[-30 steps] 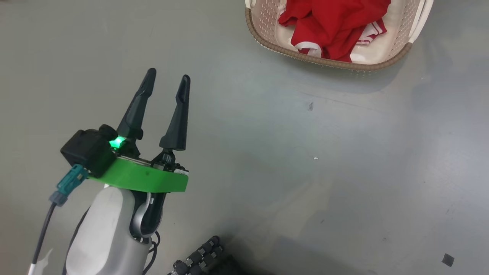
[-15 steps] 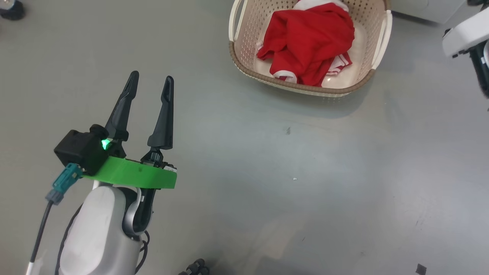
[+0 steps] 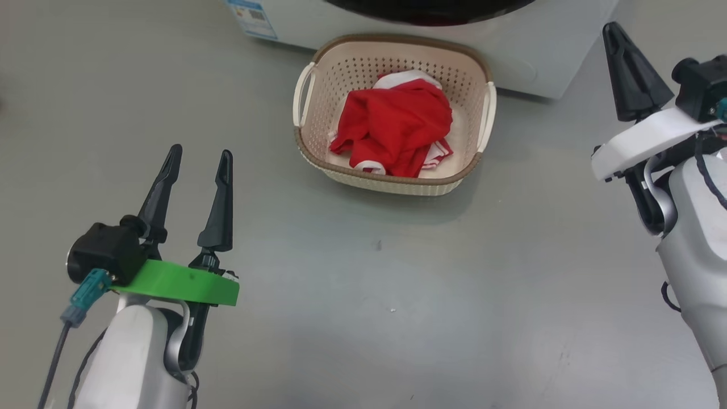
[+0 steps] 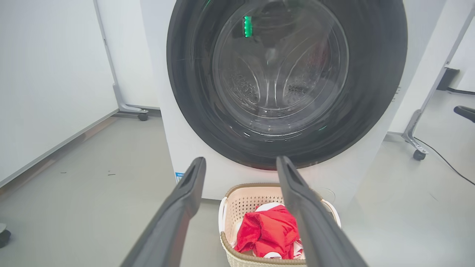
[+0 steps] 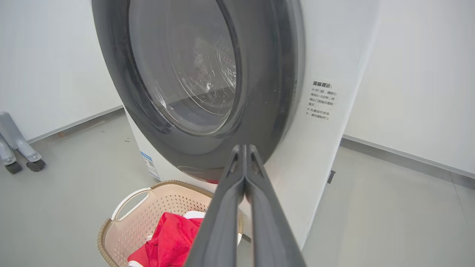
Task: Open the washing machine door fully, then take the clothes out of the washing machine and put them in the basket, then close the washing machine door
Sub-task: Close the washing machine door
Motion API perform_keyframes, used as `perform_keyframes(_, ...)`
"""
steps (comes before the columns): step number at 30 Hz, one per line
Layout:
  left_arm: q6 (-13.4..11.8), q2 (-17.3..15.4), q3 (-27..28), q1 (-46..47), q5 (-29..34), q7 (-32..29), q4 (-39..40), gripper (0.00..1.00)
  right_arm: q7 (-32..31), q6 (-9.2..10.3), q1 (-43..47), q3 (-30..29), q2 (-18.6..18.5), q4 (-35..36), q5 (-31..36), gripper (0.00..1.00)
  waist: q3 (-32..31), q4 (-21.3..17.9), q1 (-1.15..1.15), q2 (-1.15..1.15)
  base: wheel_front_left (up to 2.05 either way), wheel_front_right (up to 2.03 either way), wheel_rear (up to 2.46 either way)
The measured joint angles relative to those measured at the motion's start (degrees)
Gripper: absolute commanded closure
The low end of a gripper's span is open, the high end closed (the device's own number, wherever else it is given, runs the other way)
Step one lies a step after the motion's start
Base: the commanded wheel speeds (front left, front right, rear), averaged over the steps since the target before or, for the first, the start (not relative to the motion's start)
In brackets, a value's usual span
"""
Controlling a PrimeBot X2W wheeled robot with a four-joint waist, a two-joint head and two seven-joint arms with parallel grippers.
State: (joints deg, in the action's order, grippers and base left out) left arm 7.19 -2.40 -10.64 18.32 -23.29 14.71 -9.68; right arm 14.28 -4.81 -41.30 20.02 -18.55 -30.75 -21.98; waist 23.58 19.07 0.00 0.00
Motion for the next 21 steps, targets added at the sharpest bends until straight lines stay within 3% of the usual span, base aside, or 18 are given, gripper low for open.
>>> perform_keyframes(12,0.00,-1.35,3.23,-4.65,0.70,0.00,-0.05,0.00,0.16,1.97,9.21,-4.50,2.77,5.93,-2.23,1.00,-7.19,-7.15,0.00,0.00,0.00,0.00,0.00)
perform_keyframes(21,0.00,-1.70,3.80,-6.65,0.85,0.00,0.62,0.00,0.16,2.02,15.61,-7.02,3.32,10.79,-2.55,1.00,-10.79,-11.61,0.00,0.00,0.00,0.00,0.00)
